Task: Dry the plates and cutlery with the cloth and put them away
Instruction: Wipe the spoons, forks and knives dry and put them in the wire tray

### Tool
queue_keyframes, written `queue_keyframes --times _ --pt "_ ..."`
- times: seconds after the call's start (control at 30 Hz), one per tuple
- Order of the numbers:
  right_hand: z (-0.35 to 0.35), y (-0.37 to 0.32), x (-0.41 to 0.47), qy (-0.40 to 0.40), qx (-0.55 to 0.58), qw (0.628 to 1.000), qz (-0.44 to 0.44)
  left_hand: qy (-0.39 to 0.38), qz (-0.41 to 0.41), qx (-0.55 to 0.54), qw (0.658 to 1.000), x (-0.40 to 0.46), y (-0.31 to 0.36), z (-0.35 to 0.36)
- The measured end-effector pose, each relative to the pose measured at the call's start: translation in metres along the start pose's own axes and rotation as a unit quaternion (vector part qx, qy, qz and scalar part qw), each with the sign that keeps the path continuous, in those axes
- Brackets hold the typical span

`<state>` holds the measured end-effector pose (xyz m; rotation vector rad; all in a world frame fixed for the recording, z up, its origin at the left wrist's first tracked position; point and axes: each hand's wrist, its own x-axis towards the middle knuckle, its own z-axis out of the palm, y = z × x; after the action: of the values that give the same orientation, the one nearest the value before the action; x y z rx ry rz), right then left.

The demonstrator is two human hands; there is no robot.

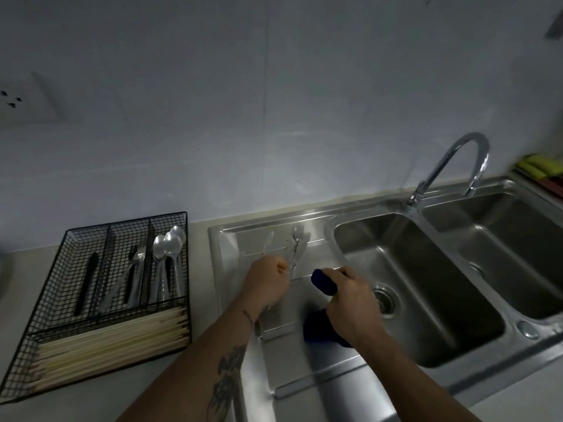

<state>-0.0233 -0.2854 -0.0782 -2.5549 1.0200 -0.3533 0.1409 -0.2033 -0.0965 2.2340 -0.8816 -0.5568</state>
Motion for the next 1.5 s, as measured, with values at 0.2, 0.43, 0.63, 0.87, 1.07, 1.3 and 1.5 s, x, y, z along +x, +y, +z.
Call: queue_keyframes --times 0.2,0.43,0.63,0.87,1.07,1.3,1.5 --pt "-0.005 0.043 0.027 -0.037 0.013 0.999 -0.034 0.031 -0.048 0.093 0.994 0.024 0.014 0.045" --pt "-0.006 0.063 0.051 -0.078 0.049 0.995 -0.047 0.07 -0.087 0.119 0.987 0.033 0.01 0.061" --pt "0.002 0.066 0.065 -0.106 0.065 0.991 -0.057 0.079 -0.106 0.129 0.983 0.033 0.01 0.065" --pt "0.005 0.07 0.07 -0.105 0.073 0.99 -0.056 0.124 -0.068 0.129 0.982 0.025 0.001 0.071" --pt "0.006 0.067 0.07 -0.102 0.078 0.99 -0.056 0.215 -0.095 0.069 0.97 0.022 -0.004 0.061" --pt "0.008 0.06 0.071 -0.105 0.06 0.991 -0.056 0.161 -0.107 0.135 0.972 0.024 -0.012 0.05" --pt "0.008 0.058 0.071 -0.11 0.05 0.991 -0.057 0.143 -0.104 0.154 0.972 0.026 -0.007 0.049"
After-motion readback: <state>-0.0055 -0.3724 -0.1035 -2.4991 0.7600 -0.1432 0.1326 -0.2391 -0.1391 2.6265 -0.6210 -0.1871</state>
